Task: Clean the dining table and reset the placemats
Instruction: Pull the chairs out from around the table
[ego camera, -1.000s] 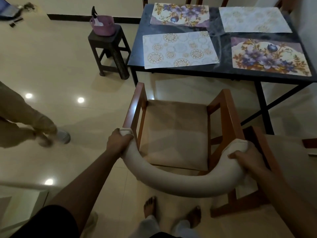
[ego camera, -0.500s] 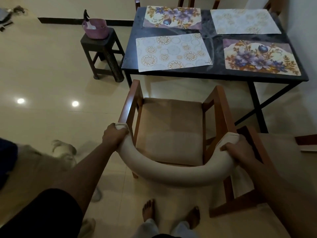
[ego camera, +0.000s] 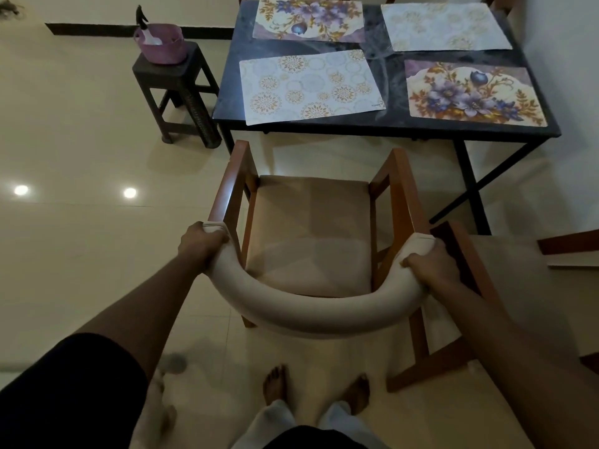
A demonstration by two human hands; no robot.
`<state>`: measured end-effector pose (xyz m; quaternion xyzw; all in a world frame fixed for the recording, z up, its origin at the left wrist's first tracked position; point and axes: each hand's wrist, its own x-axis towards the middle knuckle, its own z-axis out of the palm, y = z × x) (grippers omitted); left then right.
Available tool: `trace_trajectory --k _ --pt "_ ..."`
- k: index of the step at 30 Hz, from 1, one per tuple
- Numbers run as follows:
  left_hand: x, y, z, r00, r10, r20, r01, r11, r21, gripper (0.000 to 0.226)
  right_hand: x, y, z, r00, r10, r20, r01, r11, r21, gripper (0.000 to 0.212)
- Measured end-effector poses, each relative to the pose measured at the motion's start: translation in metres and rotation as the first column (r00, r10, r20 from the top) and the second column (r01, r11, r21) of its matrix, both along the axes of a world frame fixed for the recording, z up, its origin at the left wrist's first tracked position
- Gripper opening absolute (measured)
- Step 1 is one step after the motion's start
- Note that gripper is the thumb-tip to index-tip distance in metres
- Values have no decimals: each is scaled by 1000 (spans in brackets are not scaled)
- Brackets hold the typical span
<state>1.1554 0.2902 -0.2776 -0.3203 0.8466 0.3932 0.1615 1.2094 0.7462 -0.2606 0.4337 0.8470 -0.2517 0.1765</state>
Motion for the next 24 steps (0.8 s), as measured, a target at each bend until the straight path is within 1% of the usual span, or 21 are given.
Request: trace_trajectory --k 2,5,8,11,13,16,19,20,21,22,23,24 --pt "0 0 1 1000 1 5 -1 1000 7 63 -1 -2 0 1000 -2 9 2 1000 26 72" --pt "0 0 0 1000 6 7 -6 1000 15 66 2 0 -7 999 -28 -29 30 997 74 65" --pt "1 -1 0 1000 1 -4 -1 1000 -5 64 6 0 -6 999 23 -23 -23 1000 2 71" --pt "1 0 -1 1000 1 -8 -1 1000 -4 61 6 2 -4 1000 -3 -16 3 1000 -15 74" --pt "0 1 0 1000 -1 -8 1 1000 -11 60 9 0 -2 998 -13 -60 11 999 -39 75" --pt "1 9 9 999 -25 25 27 998 -65 59 26 -7 7 985 -26 -171 0 989 -151 82" --pt "6 29 24 994 -108 8 107 965 -239 55 47 -13 24 976 -25 -218 -27 973 -229 91" --pt "9 38 30 988 -153 -13 143 949 -283 59 53 -15 29 972 -12 -235 -47 969 -243 90" --pt "13 49 34 976 -214 -45 189 929 -317 69 62 -14 34 966 -9 -259 -58 966 -252 87" --pt "22 61 38 957 -275 -93 230 914 -333 78 71 -13 40 960 -13 -280 -64 962 -264 84" --pt "32 75 43 927 -337 -164 272 906 -323 80 80 -10 45 955 -19 -297 -69 956 -285 80" --pt "45 91 50 891 -387 -240 318 906 -281 79 91 -6 49 952 -30 -304 -69 949 -309 76"
